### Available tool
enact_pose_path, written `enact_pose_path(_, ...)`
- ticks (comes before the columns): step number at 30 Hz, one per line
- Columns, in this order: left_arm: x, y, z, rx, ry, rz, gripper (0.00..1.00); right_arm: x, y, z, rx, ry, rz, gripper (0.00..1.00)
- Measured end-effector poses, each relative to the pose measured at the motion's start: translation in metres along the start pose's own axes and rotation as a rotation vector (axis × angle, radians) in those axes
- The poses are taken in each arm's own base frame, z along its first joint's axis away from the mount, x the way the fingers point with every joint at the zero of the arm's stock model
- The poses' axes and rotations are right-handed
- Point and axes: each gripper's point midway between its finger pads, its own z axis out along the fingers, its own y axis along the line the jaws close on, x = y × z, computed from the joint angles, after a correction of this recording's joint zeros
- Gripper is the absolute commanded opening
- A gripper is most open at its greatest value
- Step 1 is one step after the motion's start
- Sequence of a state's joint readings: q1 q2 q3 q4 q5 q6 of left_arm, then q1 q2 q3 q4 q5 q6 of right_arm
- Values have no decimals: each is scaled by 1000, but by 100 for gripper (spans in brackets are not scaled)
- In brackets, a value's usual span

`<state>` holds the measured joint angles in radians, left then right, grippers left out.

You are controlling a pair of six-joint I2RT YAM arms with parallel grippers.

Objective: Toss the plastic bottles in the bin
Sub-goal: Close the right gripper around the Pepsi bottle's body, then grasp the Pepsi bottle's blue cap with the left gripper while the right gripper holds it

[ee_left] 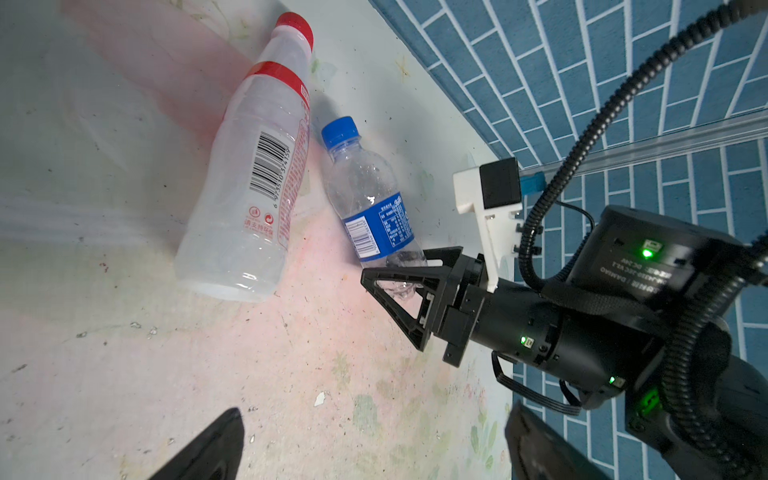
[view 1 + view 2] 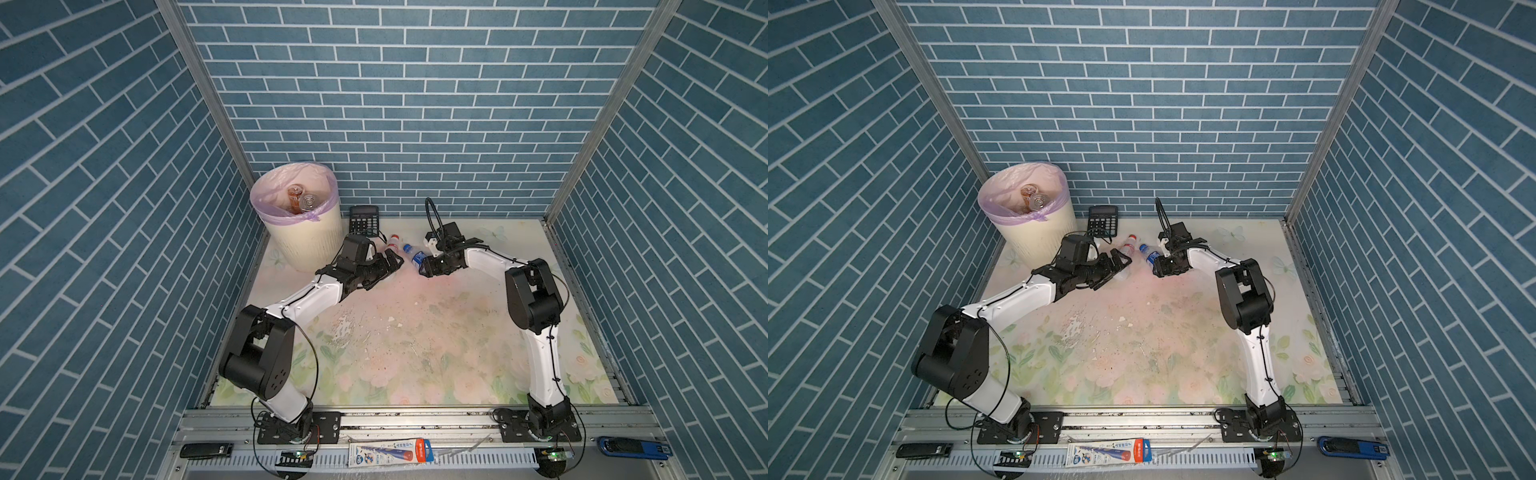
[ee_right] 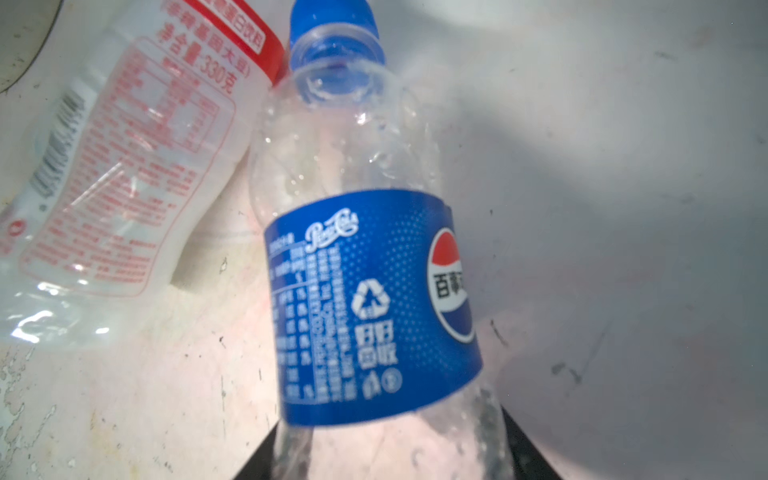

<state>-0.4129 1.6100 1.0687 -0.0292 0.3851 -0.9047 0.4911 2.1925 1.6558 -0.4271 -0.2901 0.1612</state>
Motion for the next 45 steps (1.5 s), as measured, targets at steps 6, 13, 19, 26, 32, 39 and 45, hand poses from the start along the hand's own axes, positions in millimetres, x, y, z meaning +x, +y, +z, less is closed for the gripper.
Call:
enact_pose_path(6, 3, -7, 2, 19, 3, -10, 99, 13, 10, -25, -2, -13, 15, 40)
enact_pose_path(13, -5, -17, 11, 63, -20, -80, 99, 10, 35, -68, -30, -79, 9, 38)
enact_pose_path(19, -20, -28, 24, 110, -52, -160, 98, 0, 62, -104, -65, -151, -28, 38)
enact_pose_path(26, -43, -42, 27, 163, -117, -205, 86, -2, 88, -117, -101, -182, -68, 38)
enact_pose_path(32, -65, -54, 21, 205, -182, -208, 74, -2, 98, -117, -120, -188, -84, 37)
enact_pose_path(39, -77, -54, 30, 220, -217, -217, 57, 2, 100, -118, -130, -185, -87, 37)
enact_pose_path(45, -76, -46, 42, 213, -210, -235, 56, 9, 104, -126, -144, -188, -94, 37)
